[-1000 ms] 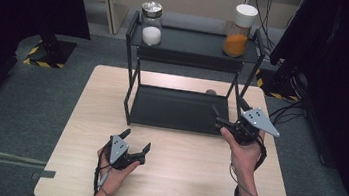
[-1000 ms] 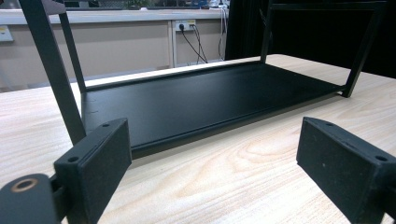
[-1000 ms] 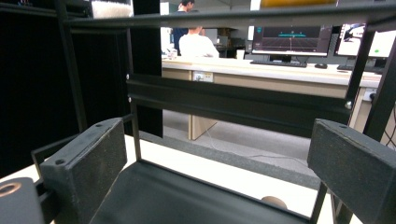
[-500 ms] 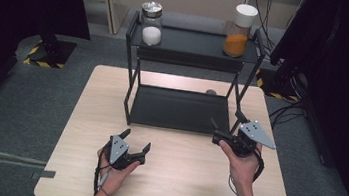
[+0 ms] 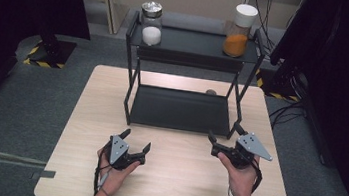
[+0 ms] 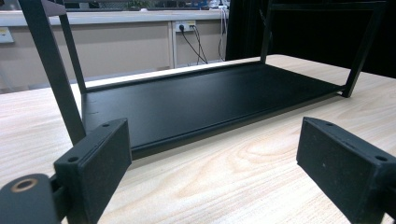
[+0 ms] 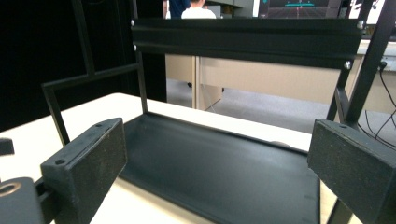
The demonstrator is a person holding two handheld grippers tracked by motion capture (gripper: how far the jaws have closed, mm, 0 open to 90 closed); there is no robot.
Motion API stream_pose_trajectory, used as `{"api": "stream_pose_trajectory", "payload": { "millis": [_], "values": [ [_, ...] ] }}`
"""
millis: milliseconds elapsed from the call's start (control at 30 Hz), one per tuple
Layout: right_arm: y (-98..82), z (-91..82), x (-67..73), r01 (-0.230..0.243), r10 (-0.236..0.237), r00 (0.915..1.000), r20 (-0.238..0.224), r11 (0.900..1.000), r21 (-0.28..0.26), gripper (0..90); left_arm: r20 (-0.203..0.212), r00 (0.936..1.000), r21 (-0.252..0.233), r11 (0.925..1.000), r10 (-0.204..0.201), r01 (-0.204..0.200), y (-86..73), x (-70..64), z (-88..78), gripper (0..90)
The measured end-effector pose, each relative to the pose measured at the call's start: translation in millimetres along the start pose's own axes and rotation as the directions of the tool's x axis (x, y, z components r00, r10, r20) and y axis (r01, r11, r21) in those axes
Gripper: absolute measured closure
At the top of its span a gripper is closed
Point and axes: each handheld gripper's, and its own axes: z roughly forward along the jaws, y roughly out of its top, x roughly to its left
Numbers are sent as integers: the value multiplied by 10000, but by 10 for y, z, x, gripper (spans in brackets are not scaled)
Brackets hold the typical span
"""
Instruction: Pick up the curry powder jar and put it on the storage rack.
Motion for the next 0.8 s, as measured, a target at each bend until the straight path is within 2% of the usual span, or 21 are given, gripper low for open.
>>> {"api": "stream_pose_trajectory", "payload": {
  "millis": [233,567,800],
  "values": [
    [-152,-74,3,30,-29,10000,-18,9994,331,49,-11,10000,-1,10000,40,-40,0,-5,0,96],
    [-395,-163,18,-248,244,9997,64,9970,731,49,-17,10000,-36,10000,48,-48,-6,-8,-4,96],
    [-531,-207,43,-259,248,9996,125,9949,980,49,-13,10000,-18,10000,66,-66,-3,-8,-3,96]
  ]
}}
